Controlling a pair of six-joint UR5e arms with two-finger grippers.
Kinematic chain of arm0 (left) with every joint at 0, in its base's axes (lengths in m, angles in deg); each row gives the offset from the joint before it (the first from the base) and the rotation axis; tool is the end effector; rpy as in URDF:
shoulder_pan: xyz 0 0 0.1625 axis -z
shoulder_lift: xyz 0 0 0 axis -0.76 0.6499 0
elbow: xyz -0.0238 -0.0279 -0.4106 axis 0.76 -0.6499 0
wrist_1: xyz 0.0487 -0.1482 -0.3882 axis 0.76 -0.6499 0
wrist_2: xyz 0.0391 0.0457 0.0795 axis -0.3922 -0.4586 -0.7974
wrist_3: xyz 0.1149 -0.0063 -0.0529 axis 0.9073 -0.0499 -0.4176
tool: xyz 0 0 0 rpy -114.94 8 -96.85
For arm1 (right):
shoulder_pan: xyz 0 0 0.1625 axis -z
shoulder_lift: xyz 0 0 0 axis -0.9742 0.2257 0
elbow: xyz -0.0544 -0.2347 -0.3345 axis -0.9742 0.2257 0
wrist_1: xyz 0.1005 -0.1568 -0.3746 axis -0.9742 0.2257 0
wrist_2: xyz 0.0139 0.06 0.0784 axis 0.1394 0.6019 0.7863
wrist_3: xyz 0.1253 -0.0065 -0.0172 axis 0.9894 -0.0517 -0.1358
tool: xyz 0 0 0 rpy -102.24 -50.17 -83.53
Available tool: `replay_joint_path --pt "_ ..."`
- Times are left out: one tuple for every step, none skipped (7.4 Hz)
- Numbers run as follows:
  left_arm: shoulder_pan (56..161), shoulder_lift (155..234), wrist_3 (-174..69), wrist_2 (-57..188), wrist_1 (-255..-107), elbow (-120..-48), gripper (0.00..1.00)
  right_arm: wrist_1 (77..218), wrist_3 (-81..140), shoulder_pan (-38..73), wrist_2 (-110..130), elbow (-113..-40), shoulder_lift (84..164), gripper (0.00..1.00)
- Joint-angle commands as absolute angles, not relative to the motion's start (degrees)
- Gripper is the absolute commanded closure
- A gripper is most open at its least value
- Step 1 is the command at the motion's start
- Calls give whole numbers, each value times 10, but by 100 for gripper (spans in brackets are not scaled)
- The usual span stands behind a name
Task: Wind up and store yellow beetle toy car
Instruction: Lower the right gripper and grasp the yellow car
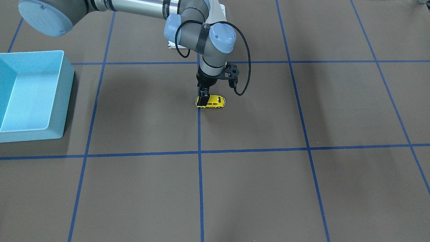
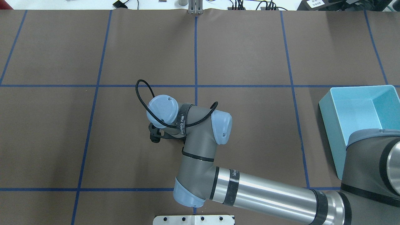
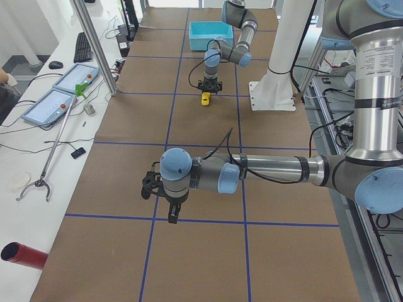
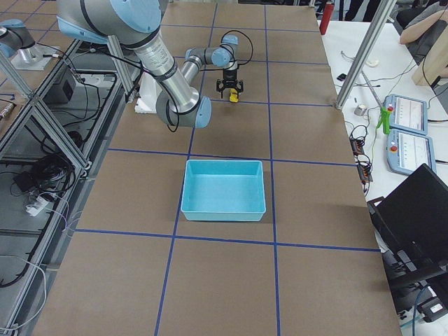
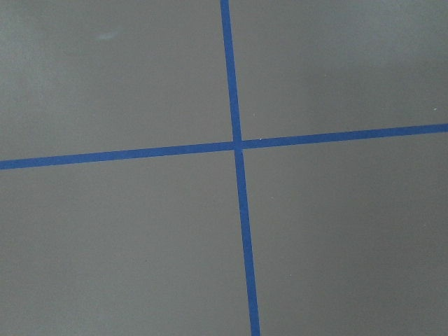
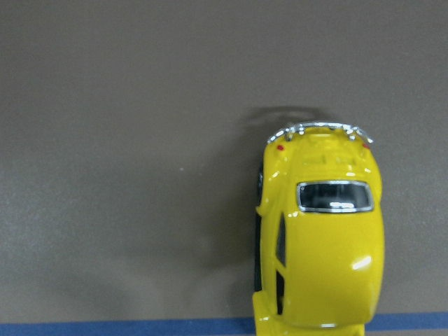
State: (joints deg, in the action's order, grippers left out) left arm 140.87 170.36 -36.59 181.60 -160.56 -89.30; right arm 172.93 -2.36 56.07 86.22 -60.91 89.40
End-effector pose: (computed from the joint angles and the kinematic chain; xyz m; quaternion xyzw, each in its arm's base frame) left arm -0.0512 -0.4724 0.6351 0.0665 0.4032 0.0217 0.9124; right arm -0.6876 -0.3840 0.1901 0.2000 -0.1846 -0.6639 0.6965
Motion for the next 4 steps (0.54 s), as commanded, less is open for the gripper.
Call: replay_joint_path --pt "1409 1703 -366 1816 -1606 -893 1 1706 -14 542 862 -598 893 7" --pt "1409 1703 -366 1816 -1606 -893 1 1705 -14 538 863 -597 890 7" --pt "1409 1703 -366 1816 -1606 -893 1 1692 -9 538 864 -590 890 7" --pt "1409 1702 -366 1816 -1606 -893 1 1669 7 538 868 -577 888 7"
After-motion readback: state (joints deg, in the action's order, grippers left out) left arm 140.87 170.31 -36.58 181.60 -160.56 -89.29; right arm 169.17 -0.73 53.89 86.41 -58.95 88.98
